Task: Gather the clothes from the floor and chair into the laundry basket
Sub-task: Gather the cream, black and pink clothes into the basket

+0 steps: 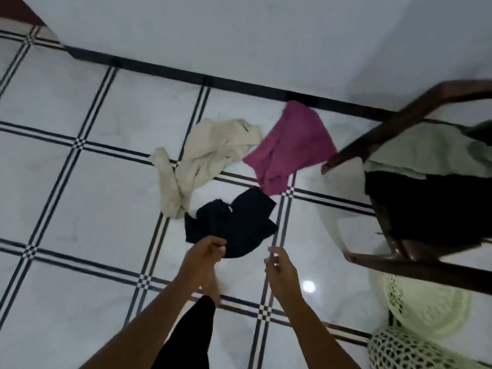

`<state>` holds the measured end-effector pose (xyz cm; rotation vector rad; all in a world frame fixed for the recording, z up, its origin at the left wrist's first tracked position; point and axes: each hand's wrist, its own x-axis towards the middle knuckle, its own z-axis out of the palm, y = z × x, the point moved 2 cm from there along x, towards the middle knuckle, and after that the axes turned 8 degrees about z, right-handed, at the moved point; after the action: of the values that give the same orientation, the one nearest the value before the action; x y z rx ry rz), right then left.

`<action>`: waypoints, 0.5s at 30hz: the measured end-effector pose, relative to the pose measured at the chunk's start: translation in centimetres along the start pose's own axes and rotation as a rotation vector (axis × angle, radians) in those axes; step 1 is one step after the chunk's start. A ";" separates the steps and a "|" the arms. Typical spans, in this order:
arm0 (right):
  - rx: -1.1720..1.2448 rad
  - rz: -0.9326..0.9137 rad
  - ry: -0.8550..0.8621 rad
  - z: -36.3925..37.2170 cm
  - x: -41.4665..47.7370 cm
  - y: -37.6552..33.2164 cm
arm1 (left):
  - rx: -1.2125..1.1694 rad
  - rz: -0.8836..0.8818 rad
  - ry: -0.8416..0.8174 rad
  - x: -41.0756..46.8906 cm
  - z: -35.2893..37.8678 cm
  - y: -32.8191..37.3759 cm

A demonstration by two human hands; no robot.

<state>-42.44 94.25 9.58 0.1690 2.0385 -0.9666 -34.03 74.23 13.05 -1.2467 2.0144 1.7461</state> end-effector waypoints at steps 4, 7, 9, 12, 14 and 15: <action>-0.142 0.039 -0.013 4.1 8.0 -5.0 | 0.093 -0.056 0.002 7.5 -4.3 -2.0; -0.116 0.075 -0.056 6.8 14.4 -7.4 | 0.114 -0.103 -0.023 12.8 -4.2 -3.9; -0.141 0.094 -0.080 8.5 19.4 -7.7 | 0.135 -0.130 -0.059 16.4 -3.0 -6.4; -0.169 0.118 -0.099 10.3 25.7 -6.9 | 0.178 -0.162 -0.096 20.9 -1.0 -9.8; -0.186 0.132 -0.108 12.0 30.8 -4.9 | 0.238 -0.171 -0.092 25.1 0.5 -13.2; -0.197 0.135 -0.097 12.9 33.4 -3.8 | 0.280 -0.165 -0.079 27.6 1.4 -15.1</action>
<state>-56.80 75.42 -17.61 0.1484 1.9922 -0.6738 -41.30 63.64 -15.71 -1.1949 1.9665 1.3617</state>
